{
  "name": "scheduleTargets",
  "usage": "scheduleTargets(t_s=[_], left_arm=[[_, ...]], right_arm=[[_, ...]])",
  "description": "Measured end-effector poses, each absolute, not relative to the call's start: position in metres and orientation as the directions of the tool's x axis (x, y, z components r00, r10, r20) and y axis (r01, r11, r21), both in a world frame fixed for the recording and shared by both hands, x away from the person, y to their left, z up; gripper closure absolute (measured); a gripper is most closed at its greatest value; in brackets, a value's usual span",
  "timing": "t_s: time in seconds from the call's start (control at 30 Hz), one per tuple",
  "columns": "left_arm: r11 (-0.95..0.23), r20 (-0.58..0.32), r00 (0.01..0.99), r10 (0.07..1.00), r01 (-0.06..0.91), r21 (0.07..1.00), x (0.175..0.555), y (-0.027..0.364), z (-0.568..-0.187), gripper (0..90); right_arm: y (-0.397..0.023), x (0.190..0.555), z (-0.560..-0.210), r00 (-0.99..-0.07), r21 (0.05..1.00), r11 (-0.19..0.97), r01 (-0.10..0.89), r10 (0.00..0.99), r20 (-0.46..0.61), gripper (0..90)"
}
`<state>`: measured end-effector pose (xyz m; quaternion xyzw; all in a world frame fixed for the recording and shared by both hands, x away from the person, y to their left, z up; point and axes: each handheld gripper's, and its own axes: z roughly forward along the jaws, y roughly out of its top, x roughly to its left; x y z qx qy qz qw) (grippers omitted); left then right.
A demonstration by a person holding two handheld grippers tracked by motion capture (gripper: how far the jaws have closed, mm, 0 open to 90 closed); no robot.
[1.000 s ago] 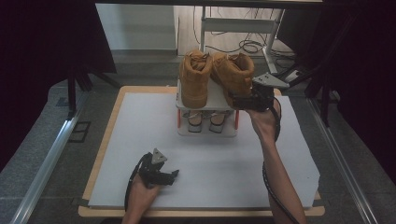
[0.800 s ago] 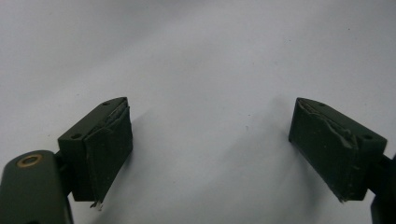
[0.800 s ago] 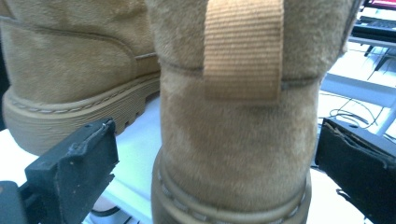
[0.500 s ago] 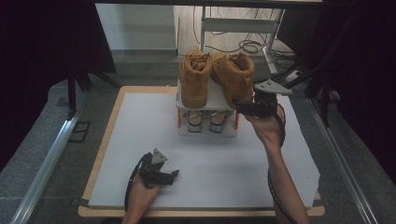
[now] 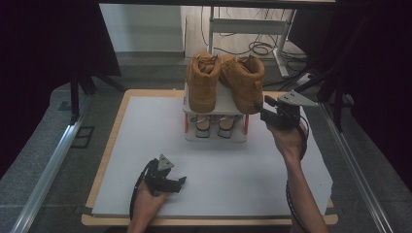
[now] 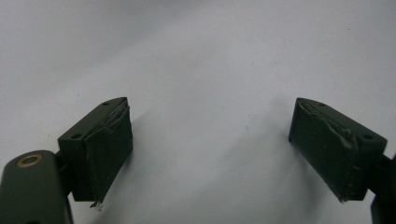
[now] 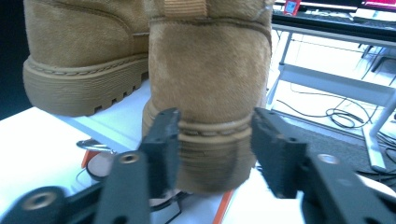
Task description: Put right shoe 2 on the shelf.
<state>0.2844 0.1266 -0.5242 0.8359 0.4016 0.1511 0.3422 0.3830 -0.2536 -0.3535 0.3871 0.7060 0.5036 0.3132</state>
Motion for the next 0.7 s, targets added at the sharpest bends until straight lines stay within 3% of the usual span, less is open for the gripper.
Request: scheduleTargets(t_s=[0.47, 0.7], left_arm=[[-0.444, -0.023, 0.632, 0.775, 0.569, 0.693, 0.284, 0.127, -0.524, 13.3], [-0.442, -0.024, 0.63, 0.776, 0.57, 0.692, 0.284, 0.127, -0.524, 13.2]], right_arm=[[-0.276, 0.385, -0.371, -0.506, 0.945, 0.189, 0.266, 0.862, -0.03, 87.4], [-0.28, 0.391, -0.378, -0.493, 0.941, 0.175, 0.291, 0.87, -0.01, 89.8]])
